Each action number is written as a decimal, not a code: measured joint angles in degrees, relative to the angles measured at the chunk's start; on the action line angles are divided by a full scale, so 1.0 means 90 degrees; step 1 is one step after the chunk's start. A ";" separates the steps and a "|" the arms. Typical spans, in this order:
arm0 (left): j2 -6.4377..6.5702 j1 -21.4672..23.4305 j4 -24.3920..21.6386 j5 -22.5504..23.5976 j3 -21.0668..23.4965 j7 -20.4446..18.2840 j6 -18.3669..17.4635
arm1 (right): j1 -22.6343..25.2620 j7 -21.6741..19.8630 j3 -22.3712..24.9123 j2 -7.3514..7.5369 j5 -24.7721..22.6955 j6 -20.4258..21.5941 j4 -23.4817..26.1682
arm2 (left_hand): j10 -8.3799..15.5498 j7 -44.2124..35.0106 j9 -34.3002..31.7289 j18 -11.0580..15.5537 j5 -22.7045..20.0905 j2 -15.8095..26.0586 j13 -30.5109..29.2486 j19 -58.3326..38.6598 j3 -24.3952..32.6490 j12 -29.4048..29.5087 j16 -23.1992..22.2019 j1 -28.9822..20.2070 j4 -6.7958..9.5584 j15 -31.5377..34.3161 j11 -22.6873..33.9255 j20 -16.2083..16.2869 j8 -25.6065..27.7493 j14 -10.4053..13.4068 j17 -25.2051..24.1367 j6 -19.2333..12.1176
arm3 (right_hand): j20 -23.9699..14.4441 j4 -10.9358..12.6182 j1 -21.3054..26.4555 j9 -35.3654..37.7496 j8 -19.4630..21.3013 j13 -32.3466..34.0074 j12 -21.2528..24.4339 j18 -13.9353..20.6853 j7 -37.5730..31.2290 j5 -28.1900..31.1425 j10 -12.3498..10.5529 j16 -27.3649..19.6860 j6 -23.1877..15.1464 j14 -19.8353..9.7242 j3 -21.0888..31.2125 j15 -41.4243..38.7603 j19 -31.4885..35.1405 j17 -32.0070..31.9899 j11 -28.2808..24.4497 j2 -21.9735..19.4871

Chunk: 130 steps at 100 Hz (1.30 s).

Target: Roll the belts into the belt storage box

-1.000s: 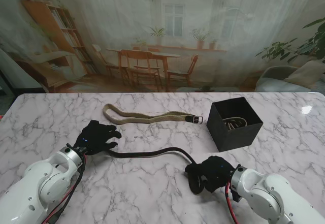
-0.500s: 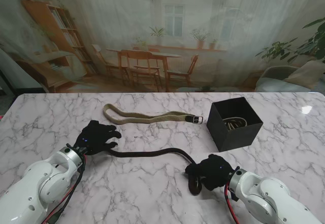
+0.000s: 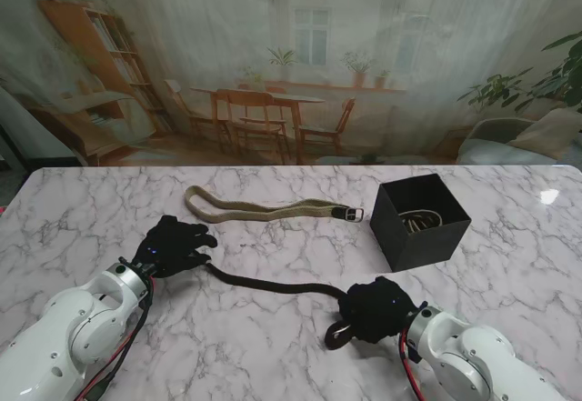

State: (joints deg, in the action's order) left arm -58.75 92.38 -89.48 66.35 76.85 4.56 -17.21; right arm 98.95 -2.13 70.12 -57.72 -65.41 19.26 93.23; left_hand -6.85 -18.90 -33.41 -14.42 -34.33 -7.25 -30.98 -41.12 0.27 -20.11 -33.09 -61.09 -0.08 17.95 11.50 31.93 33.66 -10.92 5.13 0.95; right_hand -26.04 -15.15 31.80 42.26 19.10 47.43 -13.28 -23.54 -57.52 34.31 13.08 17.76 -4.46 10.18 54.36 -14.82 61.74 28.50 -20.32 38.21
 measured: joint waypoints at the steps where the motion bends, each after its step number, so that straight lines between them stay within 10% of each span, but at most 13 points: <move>1: 0.0000 0.0000 0.0000 -0.0001 0.0000 -0.0001 0.0000 | -0.0004 0.0028 -0.0007 -0.0002 0.0005 -0.0010 -0.0008 | 0.0000 0.0000 0.0000 0.0000 0.0000 0.0000 0.0000 0.0000 0.0000 0.0000 0.0000 0.0000 0.0000 0.0000 0.0000 0.0000 0.0000 0.0000 0.0000 0.0000 | 0.0008 -0.0002 0.0005 0.0260 -0.0050 0.0193 0.0000 0.0000 -0.0087 0.0002 -0.0076 0.0002 0.0028 -0.0002 -0.0035 -0.0003 0.0058 0.0142 0.0000 0.0000; 15: 0.0000 -0.0002 0.0003 -0.0002 -0.0001 -0.0004 -0.0009 | -0.0075 0.0686 -0.0165 -0.0027 -0.0056 -0.0143 -0.0239 | 0.0000 0.0000 0.0000 0.0000 0.0000 0.0000 0.0000 0.0000 0.0000 0.0000 0.0000 0.0001 0.0000 -0.0001 0.0000 0.0000 0.0000 0.0000 0.0000 0.0000 | -0.0047 -0.0057 0.0018 0.1482 -0.0040 0.1423 -0.0171 0.0260 -0.0325 0.0003 -0.0568 0.0569 0.0105 -0.0522 -0.0248 -0.0736 0.0786 0.0971 -0.0335 -0.0065; 41: -0.0001 0.0000 0.0004 -0.0003 0.0009 0.0009 -0.0014 | -0.0144 0.1251 -0.0311 -0.0075 -0.0161 -0.0341 -0.0467 | 0.0000 0.0000 0.0001 0.0000 0.0000 0.0000 0.0000 0.0000 0.0000 0.0000 0.0000 0.0001 0.0000 -0.0001 0.0000 0.0000 0.0000 0.0000 0.0000 0.0000 | -0.0392 -0.0076 0.0021 0.2578 0.0417 0.2733 -0.0990 0.0568 -0.0385 -0.0118 -0.0634 0.1613 0.0222 -0.0631 -0.0502 -0.2330 0.2161 0.2071 -0.0855 -0.0201; 50: -0.0001 0.0001 0.0005 -0.0003 0.0009 0.0011 -0.0016 | -0.0173 0.1392 -0.0339 -0.0083 -0.0235 -0.0352 -0.0540 | -0.0003 0.0000 0.0072 0.0000 0.0000 0.0000 0.0000 0.0000 0.0000 0.0000 0.0000 0.0002 0.0000 -0.0001 -0.0041 0.0000 0.0000 0.0000 0.0000 0.0000 | -0.0391 -0.0019 0.0003 0.2872 0.0192 0.2811 -0.0990 0.0569 0.1319 -0.0727 -0.0577 0.1697 0.0303 -0.0630 -0.0486 -0.2899 0.2380 0.2231 -0.0989 -0.0521; 59: -0.0001 0.0001 0.0006 -0.0003 0.0009 0.0012 -0.0020 | -0.0204 0.1452 -0.0368 -0.0088 -0.0234 -0.0359 -0.0594 | -0.0005 0.0000 0.0072 0.0000 0.0000 0.0000 0.0000 0.0001 0.0000 0.0000 0.0000 0.0002 0.0000 -0.0001 -0.0040 0.0000 0.0000 0.0000 0.0000 0.0000 | -0.0344 0.0406 0.0023 0.3186 -0.0475 0.2926 -0.0995 0.0564 0.2175 -0.2077 -0.0321 0.1818 -0.1096 -0.0365 -0.0396 -0.3627 0.2625 0.2563 -0.1220 -0.0729; 73: -0.0002 0.0001 0.0009 -0.0005 0.0009 0.0022 -0.0023 | -0.0230 0.1590 -0.0404 -0.0095 -0.0266 -0.0430 -0.0649 | -0.0006 0.0000 0.0072 0.0000 0.0000 0.0000 0.0000 0.0001 0.0000 0.0000 0.0000 0.0002 0.0000 -0.0002 -0.0040 0.0000 0.0000 0.0000 0.0000 0.0000 | -0.0115 0.0511 0.0120 0.3361 -0.0694 0.3010 -0.1075 0.0420 0.2225 -0.2120 -0.0109 0.1844 -0.2043 -0.0202 -0.0395 -0.4491 0.2882 0.3118 -0.1278 -0.0914; 96: -0.0003 0.0002 0.0012 -0.0005 0.0017 0.0027 -0.0024 | -0.0236 0.1549 -0.0385 -0.0118 -0.0137 -0.0407 -0.0659 | -0.0007 0.0000 0.0072 -0.0001 0.0000 0.0000 0.0000 0.0001 0.0000 0.0000 0.0000 0.0002 0.0000 -0.0002 -0.0039 0.0000 0.0000 0.0000 0.0000 0.0000 | 0.0204 0.0512 0.0247 0.3369 -0.0488 0.3015 -0.1227 0.0246 0.1621 0.0320 0.0042 0.1765 -0.2295 -0.0098 -0.0403 -0.4795 0.3007 0.3375 -0.1283 -0.1249; 114: -0.0003 0.0004 0.0012 -0.0005 0.0018 0.0029 -0.0025 | -0.0227 0.1480 -0.0334 -0.0123 -0.0156 -0.0318 -0.0642 | -0.0008 0.0000 0.0072 -0.0001 0.0000 0.0000 0.0000 0.0001 0.0000 0.0000 0.0000 0.0002 0.0000 -0.0003 -0.0039 0.0000 0.0000 0.0000 0.0000 0.0000 | 0.0286 0.0195 -0.0027 0.3857 -0.1559 0.3124 -0.0948 0.0463 0.0733 0.0783 -0.0164 0.1446 -0.1458 -0.0105 -0.0338 -0.4249 0.3011 0.3359 -0.1153 -0.0840; 130: -0.0003 0.0003 0.0013 -0.0005 0.0011 0.0028 -0.0025 | -0.0199 0.1370 -0.0228 -0.0101 -0.0426 -0.0136 -0.0563 | -0.0009 0.0000 0.0072 -0.0001 0.0000 0.0000 0.0000 0.0002 0.0000 0.0000 0.0000 0.0002 0.0000 -0.0003 -0.0039 0.0000 0.0000 0.0000 0.0000 0.0000 | -0.0067 0.0796 -0.1300 0.4037 -0.0143 0.3124 -0.0561 0.0713 0.2076 0.1325 -0.0444 0.1450 -0.1262 -0.0225 -0.0136 -0.3391 0.3079 0.3093 -0.0878 -0.0836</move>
State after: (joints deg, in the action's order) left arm -58.77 92.41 -89.36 66.30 76.96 4.81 -17.44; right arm 97.16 10.20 68.06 -58.62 -69.24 18.03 88.16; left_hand -6.93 -18.90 -32.77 -14.43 -34.33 -7.25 -30.98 -41.10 0.27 -20.11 -33.09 -61.08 -0.08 17.93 11.15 31.93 33.66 -10.92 5.13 0.95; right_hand -26.65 -7.99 20.10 78.59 17.81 75.55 -18.32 -17.12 -38.84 46.24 9.08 30.81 -15.82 8.15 53.13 -45.34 89.45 56.33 -28.22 30.69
